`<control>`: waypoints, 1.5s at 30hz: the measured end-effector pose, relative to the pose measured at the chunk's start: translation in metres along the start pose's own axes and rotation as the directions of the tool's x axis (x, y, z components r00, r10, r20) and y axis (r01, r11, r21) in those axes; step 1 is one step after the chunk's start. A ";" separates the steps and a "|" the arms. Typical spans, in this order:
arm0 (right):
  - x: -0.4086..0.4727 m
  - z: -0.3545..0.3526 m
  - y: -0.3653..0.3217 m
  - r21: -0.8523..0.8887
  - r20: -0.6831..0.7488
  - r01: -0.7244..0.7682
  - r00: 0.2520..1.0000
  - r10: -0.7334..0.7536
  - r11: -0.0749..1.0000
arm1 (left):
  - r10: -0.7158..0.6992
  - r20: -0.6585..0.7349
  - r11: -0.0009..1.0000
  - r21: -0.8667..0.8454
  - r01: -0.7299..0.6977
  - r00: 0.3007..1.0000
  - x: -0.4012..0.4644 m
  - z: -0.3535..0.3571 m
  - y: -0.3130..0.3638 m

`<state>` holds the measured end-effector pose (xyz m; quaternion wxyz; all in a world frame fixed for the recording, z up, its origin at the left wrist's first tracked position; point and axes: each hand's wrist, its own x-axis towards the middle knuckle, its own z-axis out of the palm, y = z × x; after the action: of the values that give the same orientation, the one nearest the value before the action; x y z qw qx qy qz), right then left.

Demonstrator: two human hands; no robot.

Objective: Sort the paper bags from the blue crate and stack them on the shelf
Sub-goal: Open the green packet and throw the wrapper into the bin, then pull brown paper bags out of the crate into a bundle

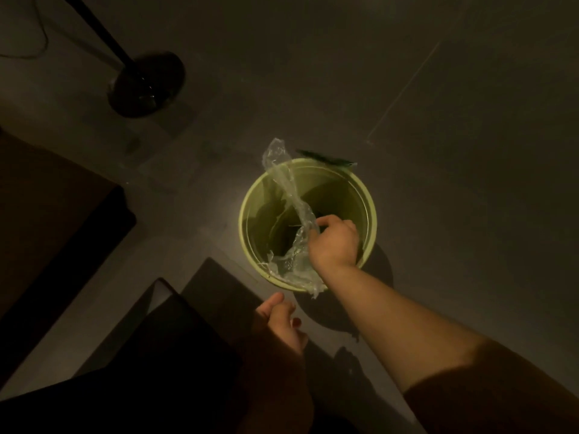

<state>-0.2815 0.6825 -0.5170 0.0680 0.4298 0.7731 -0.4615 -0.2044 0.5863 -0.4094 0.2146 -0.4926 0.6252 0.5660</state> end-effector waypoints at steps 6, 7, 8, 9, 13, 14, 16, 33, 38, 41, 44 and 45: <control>-0.010 -0.009 0.007 -0.026 0.098 -0.055 0.994 0.057 0.998 | -0.075 0.014 0.997 -0.036 0.075 0.997 -0.006 0.002 -0.004; -0.015 -0.011 0.008 -0.034 0.123 -0.040 0.991 0.044 0.999 | -0.082 0.012 0.996 -0.041 0.083 0.997 -0.006 0.003 -0.005; -0.020 -0.013 0.009 -0.028 0.148 -0.025 0.989 0.028 0.999 | -0.087 0.008 0.995 -0.043 0.087 0.996 -0.006 0.003 -0.005; -0.024 -0.014 0.011 -0.012 0.169 -0.007 0.986 0.009 1.000 | -0.092 0.004 0.995 -0.047 0.092 0.996 -0.006 0.004 -0.006; -0.040 -0.022 0.016 0.066 0.138 0.069 0.987 -0.078 0.995 | -0.077 0.003 0.996 -0.039 0.077 0.997 -0.008 0.006 -0.009; -0.045 -0.026 0.018 0.085 0.120 0.094 0.987 -0.104 0.992 | -0.067 0.000 0.997 -0.032 0.067 0.998 -0.009 0.006 -0.009; -0.057 -0.035 0.022 0.104 0.086 0.138 0.985 -0.147 0.985 | -0.060 0.006 0.998 -0.026 0.060 0.998 -0.009 0.004 -0.009; -0.137 -0.144 -0.010 0.368 0.056 0.041 0.996 -0.066 0.929 | 0.075 0.179 0.991 0.100 -0.094 0.981 -0.108 -0.003 0.011; -0.188 -0.220 -0.064 0.476 0.020 0.042 0.998 -0.059 0.879 | 0.139 0.376 0.967 0.149 -0.208 0.916 -0.198 -0.018 0.053; -0.220 -0.261 -0.099 0.509 0.008 0.079 0.995 -0.096 0.857 | 0.199 0.532 0.950 0.102 -0.295 0.823 -0.249 -0.038 0.078; -0.251 -0.292 -0.138 0.545 -0.003 0.116 0.991 -0.136 0.830 | 0.229 0.593 0.954 0.023 -0.300 0.772 -0.292 -0.059 0.109; -0.262 -0.300 -0.151 0.551 0.000 0.129 0.988 -0.155 0.824 | 0.243 0.611 0.951 0.005 -0.310 0.753 -0.304 -0.068 0.121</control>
<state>-0.1411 0.7252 -0.1173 -0.0755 0.3622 0.6363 -0.6769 -0.1599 0.6216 -0.0803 0.3421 -0.1764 0.6189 0.6847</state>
